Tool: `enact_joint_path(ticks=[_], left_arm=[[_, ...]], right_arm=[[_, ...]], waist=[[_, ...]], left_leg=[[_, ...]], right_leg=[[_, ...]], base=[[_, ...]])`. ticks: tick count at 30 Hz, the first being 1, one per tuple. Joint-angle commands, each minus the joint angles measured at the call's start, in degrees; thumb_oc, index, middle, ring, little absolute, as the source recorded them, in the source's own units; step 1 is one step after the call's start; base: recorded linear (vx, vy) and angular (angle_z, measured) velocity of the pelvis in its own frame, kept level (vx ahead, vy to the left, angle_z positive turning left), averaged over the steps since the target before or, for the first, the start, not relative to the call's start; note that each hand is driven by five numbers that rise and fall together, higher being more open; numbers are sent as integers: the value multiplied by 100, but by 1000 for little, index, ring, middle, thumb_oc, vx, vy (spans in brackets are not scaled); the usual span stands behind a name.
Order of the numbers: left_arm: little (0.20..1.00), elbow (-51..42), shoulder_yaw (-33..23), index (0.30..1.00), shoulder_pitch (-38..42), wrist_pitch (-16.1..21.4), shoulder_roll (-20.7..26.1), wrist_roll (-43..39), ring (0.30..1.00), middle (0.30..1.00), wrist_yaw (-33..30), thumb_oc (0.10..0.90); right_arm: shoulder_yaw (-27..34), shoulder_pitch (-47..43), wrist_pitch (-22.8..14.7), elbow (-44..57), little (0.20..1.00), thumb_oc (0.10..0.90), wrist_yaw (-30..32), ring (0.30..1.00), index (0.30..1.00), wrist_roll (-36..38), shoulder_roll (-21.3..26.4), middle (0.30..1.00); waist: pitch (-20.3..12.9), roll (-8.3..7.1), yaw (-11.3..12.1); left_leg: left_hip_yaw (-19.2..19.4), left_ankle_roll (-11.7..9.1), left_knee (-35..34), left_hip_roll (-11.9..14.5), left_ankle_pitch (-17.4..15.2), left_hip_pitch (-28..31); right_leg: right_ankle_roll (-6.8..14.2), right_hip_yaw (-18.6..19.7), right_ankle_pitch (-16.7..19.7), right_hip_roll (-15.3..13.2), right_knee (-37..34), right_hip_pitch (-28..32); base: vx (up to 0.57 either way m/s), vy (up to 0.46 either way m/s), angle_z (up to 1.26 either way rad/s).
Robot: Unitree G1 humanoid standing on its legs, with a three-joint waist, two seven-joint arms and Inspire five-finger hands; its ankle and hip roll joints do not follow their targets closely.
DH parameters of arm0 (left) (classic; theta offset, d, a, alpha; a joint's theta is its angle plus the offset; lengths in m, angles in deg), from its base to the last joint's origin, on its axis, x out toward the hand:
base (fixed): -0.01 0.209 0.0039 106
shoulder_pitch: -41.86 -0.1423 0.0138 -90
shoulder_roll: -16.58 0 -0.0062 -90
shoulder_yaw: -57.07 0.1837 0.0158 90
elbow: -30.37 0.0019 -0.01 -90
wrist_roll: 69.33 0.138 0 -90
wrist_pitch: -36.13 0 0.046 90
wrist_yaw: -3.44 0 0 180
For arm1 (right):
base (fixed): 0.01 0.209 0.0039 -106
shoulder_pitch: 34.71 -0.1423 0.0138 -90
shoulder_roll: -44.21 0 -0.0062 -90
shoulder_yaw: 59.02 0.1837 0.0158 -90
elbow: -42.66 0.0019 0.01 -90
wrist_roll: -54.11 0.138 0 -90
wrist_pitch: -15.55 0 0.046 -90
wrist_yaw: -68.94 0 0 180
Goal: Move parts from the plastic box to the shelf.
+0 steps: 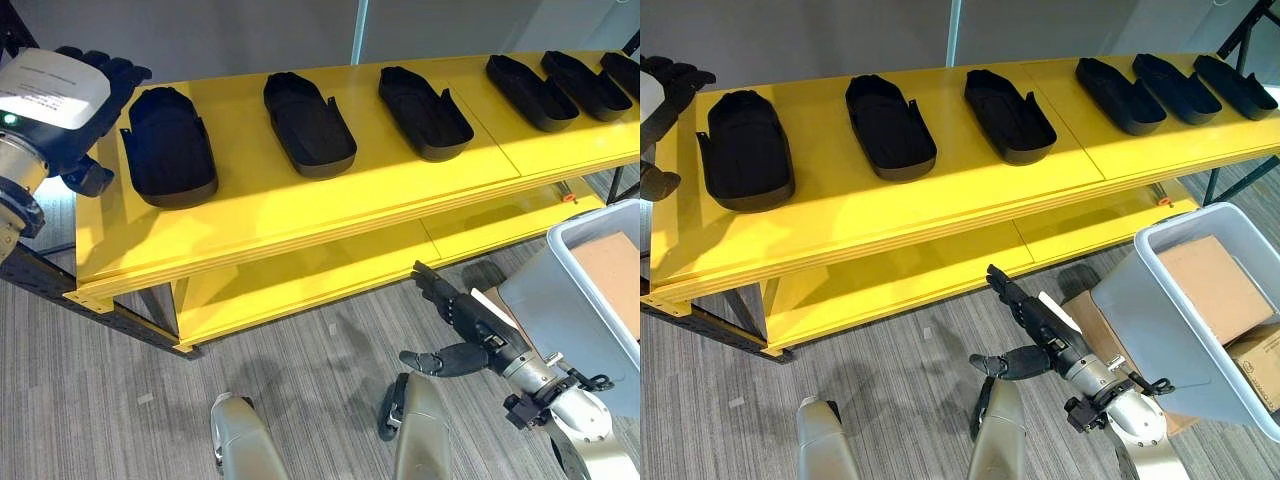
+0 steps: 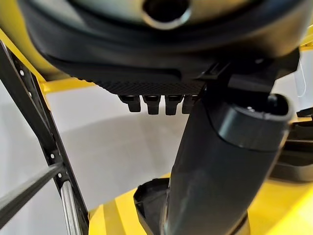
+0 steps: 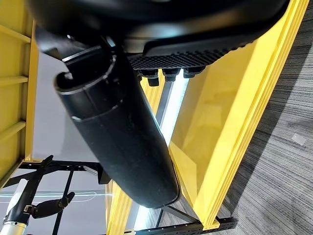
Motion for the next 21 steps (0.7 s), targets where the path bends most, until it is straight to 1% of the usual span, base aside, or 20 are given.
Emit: enact_joint_path(ticks=[1,3,4,5,7,8,9,10,11,12,13,14,15,16,17,19,20,21], left_arm=[[1000,-466,-907,1000,236,-208,217,164,1000,1000,-698,900],[1000,-665,-1077,1000,57,-128,43,-109,1000,1000,-665,900],[1000,-760,-1210,1000,-70,-80,-31,-382,1000,1000,-594,900],[1000,-959,-1418,1000,-351,25,-296,-986,1000,1000,-516,900],[1000,-1062,-1438,1000,-523,174,-443,-1423,1000,1000,-397,900],[1000,-1084,-1492,1000,-577,172,-448,-1431,1000,1000,-385,900],[1000,-1464,-1737,1000,-1159,426,-708,-2258,1000,1000,-174,900],[1000,-1586,-1875,1000,-1446,539,-903,-2682,1000,1000,-194,900],[1000,-1638,-1954,1000,-1696,517,-1030,-2785,1000,1000,-253,900],[1000,-1764,-1987,1000,-1953,555,-1083,-2711,1000,1000,-218,900],[1000,-1981,-2077,1000,-2321,686,-1226,-3041,1000,1000,-100,900],[1000,-2019,-2170,1000,-2412,682,-1240,-3057,1000,1000,-84,900],[1000,-2173,-2130,1000,-2704,797,-1601,-3610,1000,1000,-99,900],[1000,-2180,-2149,1000,-2723,795,-1606,-3612,1000,1000,-97,900],[1000,-2304,-2044,1000,-3117,928,-1987,-4349,1000,1000,104,900],[1000,-2523,-1907,1000,-3483,949,-2406,-4799,1000,1000,283,900],[1000,-2489,-1768,1000,-3626,1006,-2654,-5036,1000,1000,306,900],[1000,-2520,-1425,1000,-3894,994,-3035,-5426,1000,1000,488,900]], right_arm=[[505,-143,-470,466,1000,900,82,1000,1000,161,219,1000],[519,-142,-462,488,1000,900,79,1000,1000,140,219,1000],[528,-155,-455,502,1000,900,86,1000,1000,134,200,1000],[516,-202,-467,483,1000,900,107,1000,1000,146,148,1000],[494,-255,-524,463,1000,900,168,1000,1000,131,122,1000],[485,-258,-524,465,1000,900,168,1000,1000,130,129,1000],[480,-341,-661,463,1000,900,274,1000,1000,148,19,1000],[490,-385,-759,491,1000,900,360,1000,1000,93,-46,1000],[470,-420,-823,471,1000,900,461,1000,1000,65,-96,1000],[483,-446,-868,414,1000,900,571,1000,1000,92,-153,1000],[520,-493,-923,342,1000,900,668,1000,1000,159,-243,1000],[491,-508,-926,340,1000,900,669,1000,1000,160,-232,1000],[363,-602,-970,254,1000,900,743,1000,1000,155,-287,1000],[355,-607,-971,252,1000,900,743,1000,1000,155,-284,1000],[352,-660,-949,229,1000,900,838,1000,1000,125,-316,1000],[322,-650,-930,187,1000,900,783,1000,1000,266,-356,1000],[326,-637,-950,177,1000,900,852,1000,1000,253,-353,1000],[292,-611,-977,185,1000,900,844,1000,1000,417,-358,1000]], waist=[[-490,185,-2],[-490,189,6],[-488,200,12],[-486,220,21],[-491,243,36],[-486,245,27],[-504,306,95],[-511,332,118],[-511,361,146],[-507,395,162],[-513,440,188],[-507,443,163],[-509,520,203],[-503,523,195],[-519,611,222],[-575,691,223],[-615,730,204],[-636,791,186]], left_leg=[[-9,439,-326,-222,383,-144],[-15,443,-322,-219,388,-145],[-13,443,-332,-218,392,-133],[0,440,-364,-240,410,-96],[-2,437,-430,-262,437,-38],[3,437,-441,-260,441,-21],[15,435,-660,-307,554,167],[32,436,-774,-311,592,287],[40,424,-853,-316,587,410],[46,428,-951,-312,617,527],[87,432,-1130,-284,674,709],[98,437,-1194,-279,732,739],[137,432,-1441,-249,860,972],[140,432,-1462,-246,872,988],[192,410,-1820,-216,1012,1281],[215,417,-2292,-202,1249,1559],[237,410,-2565,-155,1429,1693],[281,431,-2964,-98,1628,1954]], right_leg=[[177,335,-217,-30,-319,348],[172,345,-212,-26,-320,342],[169,351,-207,-21,-328,342],[167,347,-188,-20,-346,373],[164,345,-172,-14,-376,430],[164,344,-169,-12,-385,443],[140,318,-81,-2,-509,601],[138,289,-49,6,-581,701],[147,263,-40,15,-640,818],[146,245,-14,37,-707,911],[152,194,40,67,-833,1056],[139,185,93,85,-891,1079],[119,138,145,122,-1080,1318],[117,131,157,128,-1100,1335],[129,48,172,172,-1302,1611],[110,-78,210,254,-1585,1926],[80,-169,251,302,-1735,2086],[44,-313,216,393,-1908,2335]], base=[[0,0,0],[0,0,0],[0,0,0],[0,0,0],[0,0,0],[16,-37,3],[33,-56,3],[57,-74,-1],[57,-62,-3],[64,-61,-4],[27,-43,1],[44,-70,4],[16,-48,7],[68,-99,5],[59,-88,4],[73,-110,3],[71,-140,14],[70,-146,13]])
